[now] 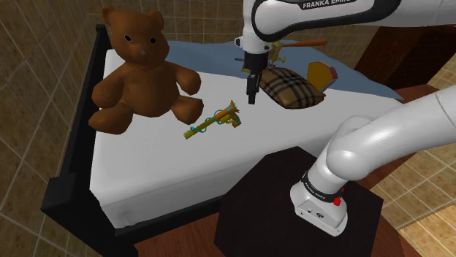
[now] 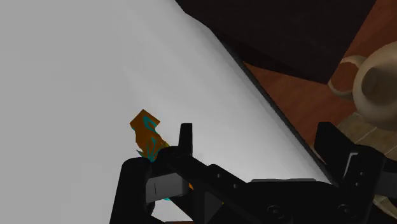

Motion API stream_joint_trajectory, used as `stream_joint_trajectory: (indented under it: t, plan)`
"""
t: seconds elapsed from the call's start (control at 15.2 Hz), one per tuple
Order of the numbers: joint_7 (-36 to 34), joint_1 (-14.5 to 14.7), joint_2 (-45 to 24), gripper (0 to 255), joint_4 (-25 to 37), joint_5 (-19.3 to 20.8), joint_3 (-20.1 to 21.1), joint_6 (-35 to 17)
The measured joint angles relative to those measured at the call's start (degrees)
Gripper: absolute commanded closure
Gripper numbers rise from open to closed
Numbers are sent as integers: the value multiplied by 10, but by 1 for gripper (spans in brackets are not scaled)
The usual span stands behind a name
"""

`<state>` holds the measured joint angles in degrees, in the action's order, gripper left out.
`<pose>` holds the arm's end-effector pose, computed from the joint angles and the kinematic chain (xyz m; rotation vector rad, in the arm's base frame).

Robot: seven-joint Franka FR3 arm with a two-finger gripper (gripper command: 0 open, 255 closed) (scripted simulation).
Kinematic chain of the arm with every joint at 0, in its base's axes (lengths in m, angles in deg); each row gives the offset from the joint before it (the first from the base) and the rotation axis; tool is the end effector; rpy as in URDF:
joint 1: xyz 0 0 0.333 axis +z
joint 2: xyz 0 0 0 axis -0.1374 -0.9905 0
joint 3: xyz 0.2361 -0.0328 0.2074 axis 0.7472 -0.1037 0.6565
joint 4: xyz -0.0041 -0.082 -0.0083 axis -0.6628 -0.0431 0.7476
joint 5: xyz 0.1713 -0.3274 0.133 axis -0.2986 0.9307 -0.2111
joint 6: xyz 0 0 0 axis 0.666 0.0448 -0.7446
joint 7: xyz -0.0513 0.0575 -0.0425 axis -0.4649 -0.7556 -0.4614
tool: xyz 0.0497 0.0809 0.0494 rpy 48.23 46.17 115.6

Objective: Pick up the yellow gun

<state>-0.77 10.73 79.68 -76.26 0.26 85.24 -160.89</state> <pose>0.3673 0.0383 0.4843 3.0475 0.7011 -0.2649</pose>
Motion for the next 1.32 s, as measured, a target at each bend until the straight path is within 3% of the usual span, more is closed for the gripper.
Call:
stream_joint_trajectory:
  t: [0.33,0.99,1.32]
  plan:
    - [60,16,-94,0,15,22,5,-85]
    - [154,41,-309,0,103,80,26,-228]
    - [160,46,-354,0,112,94,30,-265]
